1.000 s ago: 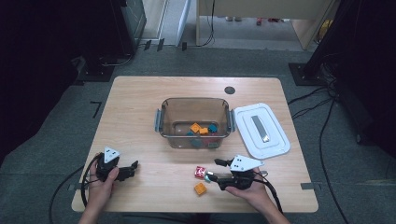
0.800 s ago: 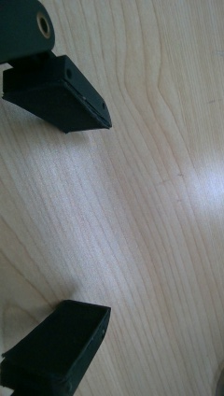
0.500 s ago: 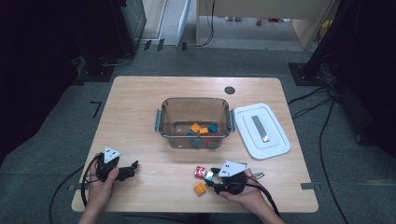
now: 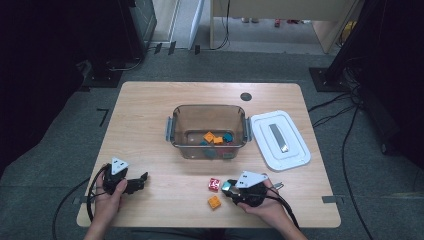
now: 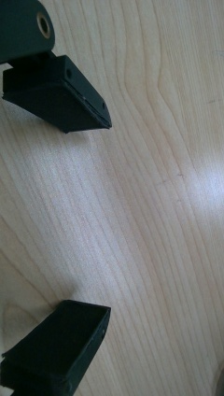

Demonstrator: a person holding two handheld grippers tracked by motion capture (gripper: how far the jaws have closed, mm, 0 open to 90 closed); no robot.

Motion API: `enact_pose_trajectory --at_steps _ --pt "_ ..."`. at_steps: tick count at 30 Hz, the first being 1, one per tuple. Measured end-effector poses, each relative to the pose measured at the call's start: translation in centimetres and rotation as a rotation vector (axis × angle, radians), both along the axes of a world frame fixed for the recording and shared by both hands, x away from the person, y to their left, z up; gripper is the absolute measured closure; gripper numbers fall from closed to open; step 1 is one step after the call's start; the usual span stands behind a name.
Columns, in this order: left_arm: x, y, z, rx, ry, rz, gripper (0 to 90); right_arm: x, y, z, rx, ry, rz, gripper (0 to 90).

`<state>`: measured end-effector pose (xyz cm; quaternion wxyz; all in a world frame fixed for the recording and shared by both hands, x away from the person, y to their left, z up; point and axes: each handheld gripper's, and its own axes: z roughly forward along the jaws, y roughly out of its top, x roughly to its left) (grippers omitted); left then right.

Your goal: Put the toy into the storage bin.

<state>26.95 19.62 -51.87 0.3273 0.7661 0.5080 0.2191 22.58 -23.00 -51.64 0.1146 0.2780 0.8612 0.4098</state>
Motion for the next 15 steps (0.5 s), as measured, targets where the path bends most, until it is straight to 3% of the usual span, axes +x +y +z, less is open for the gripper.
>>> enact_pose_trajectory --at_steps 7,15 --pt "0.0 0.0 0.0 0.0 0.0 0.0 9.1 0.2 -2.4 2.0 0.1 -0.045 -0.067 60.1" --pt "0.0 0.0 0.0 0.0 0.0 0.0 9.1 -0.1 -4.3 4.7 0.159 -0.086 -0.11 60.1"
